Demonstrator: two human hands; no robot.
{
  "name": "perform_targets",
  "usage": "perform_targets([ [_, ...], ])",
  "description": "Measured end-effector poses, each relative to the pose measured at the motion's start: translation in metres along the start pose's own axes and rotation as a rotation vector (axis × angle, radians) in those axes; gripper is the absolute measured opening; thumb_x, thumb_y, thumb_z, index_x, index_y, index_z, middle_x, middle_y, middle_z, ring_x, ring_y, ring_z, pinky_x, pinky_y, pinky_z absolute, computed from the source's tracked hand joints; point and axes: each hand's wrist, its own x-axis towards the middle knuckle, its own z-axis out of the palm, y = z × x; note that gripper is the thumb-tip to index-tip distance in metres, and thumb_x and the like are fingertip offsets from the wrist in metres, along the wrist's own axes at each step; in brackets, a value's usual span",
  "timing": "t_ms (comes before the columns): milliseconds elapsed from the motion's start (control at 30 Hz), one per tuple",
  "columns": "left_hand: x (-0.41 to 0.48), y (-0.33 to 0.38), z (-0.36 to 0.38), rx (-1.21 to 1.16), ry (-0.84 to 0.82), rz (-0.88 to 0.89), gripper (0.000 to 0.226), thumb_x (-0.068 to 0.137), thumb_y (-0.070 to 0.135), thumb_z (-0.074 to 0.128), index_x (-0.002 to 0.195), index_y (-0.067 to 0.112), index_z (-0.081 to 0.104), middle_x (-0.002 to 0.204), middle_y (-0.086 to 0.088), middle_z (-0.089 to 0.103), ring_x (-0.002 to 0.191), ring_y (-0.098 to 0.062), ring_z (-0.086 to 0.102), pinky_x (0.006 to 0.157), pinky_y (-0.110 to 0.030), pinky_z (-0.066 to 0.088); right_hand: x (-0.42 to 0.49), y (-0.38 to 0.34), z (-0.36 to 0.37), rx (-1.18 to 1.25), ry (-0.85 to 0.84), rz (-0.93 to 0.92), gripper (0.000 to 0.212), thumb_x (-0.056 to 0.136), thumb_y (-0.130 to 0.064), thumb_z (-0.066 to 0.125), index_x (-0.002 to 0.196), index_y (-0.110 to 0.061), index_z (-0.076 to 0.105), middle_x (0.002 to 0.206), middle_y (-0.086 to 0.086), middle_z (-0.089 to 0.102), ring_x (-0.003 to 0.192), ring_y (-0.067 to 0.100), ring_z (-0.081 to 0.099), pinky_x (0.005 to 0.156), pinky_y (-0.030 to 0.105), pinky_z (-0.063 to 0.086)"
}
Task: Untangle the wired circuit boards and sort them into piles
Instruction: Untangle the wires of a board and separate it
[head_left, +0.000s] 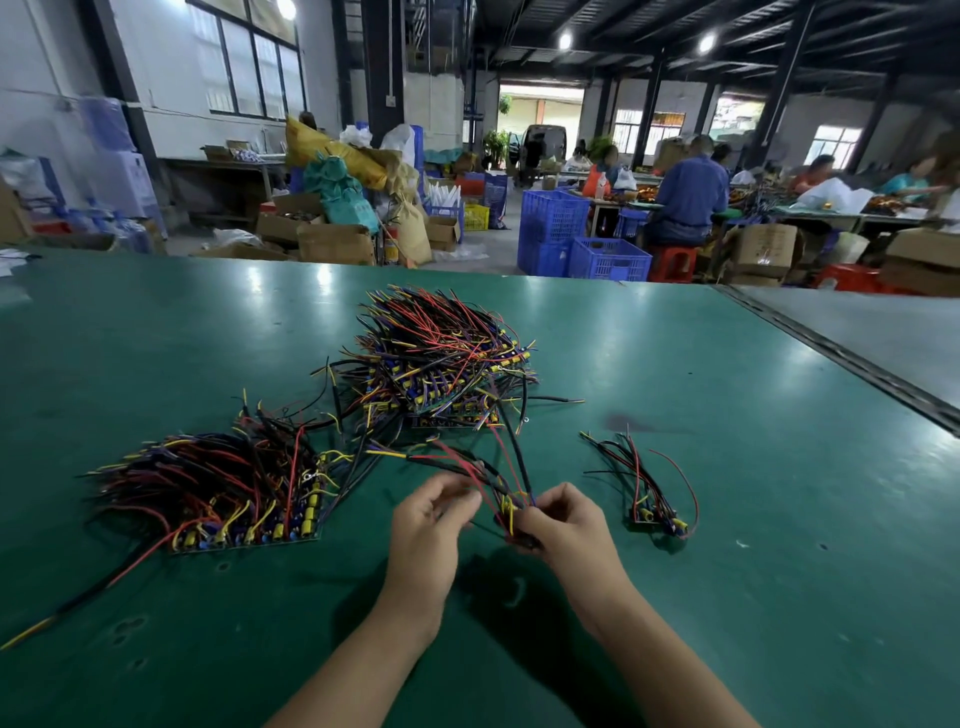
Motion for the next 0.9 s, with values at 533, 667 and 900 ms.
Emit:
perform_targets([
  [533,-0.001,0.000,-0.004,0.238,-0.089,0.042,0.035,0.064,0.014,0.085,0.093,0.011,0.066,0.080,-0.001,0.074,0.077,-0.006,0.068,0.073,-0.014,0.049,-0.011,0.001,-0.003,-0.562,-0.090,-0.345,0.028,0.092,-0.019,0.063,0.067,-0.009,0.057,0.050,-0.010,0.045,0.051,0.003,0.035,0.049,0.018,0.030],
  [667,-0.004,0.000,-0.002,0.252,-0.090,0.047,0.017,0.076,0.000,0.078,0.087,0.010,0.068,0.079,0.001,0.074,0.076,-0.010,0.068,0.074,-0.019,0.050,-0.007,0.004,-0.004,-0.543,0.034,-0.375,0.037,0.094,-0.024,0.062,0.062,-0.007,0.052,0.048,-0.009,0.040,0.049,0.004,0.031,0.047,0.019,0.027],
  [900,-0.012,0.010,-0.005,0.408,-0.256,0.329,0.020,0.072,0.000,0.068,0.084,0.015,0.072,0.088,0.006,0.071,0.090,-0.008,0.066,0.083,-0.019,0.049,-0.005,0.003,0.001,-0.111,-0.015,-0.168,0.032,0.098,-0.023,0.058,0.069,-0.010,0.061,0.061,-0.001,0.051,0.063,0.012,0.043,0.063,0.033,0.040],
])
